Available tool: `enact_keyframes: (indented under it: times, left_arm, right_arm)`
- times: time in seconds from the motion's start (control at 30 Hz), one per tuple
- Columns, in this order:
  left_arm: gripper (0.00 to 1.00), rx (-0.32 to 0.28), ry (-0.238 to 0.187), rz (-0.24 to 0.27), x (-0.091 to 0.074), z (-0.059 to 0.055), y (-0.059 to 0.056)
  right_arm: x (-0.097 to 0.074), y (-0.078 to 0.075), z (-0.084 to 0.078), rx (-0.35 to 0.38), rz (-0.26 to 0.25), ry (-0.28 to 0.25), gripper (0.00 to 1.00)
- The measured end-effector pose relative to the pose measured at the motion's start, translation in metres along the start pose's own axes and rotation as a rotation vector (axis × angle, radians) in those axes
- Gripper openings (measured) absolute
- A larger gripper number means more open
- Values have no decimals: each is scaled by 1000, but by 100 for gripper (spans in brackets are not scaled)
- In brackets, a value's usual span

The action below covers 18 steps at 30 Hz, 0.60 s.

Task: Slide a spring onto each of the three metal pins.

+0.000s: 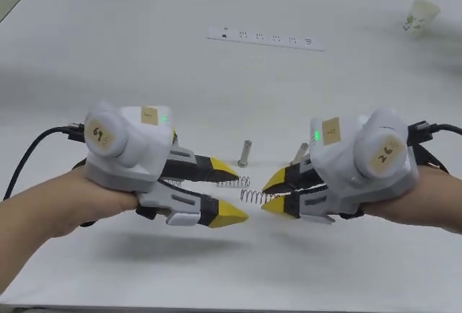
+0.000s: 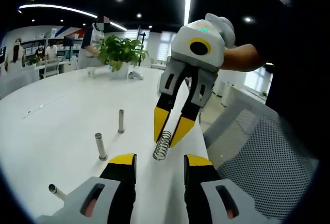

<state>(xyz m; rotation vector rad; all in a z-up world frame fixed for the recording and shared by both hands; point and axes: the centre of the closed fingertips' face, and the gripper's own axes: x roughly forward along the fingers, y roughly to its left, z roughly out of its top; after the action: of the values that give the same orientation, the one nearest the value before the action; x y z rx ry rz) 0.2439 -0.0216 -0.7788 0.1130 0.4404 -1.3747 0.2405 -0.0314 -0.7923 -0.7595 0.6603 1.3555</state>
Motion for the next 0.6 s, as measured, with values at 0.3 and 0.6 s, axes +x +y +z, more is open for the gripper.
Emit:
enact_keyframes:
  times: [0.3,0.6]
  left_arm:
    - [19,16,-20,-8,6,6,-1]
    - [8,33,-23,-7,8,7,-4]
  right_arm:
    - [-2,4,5,-3,12,-22,8]
    - [-6,4,8,6,14,-38,8]
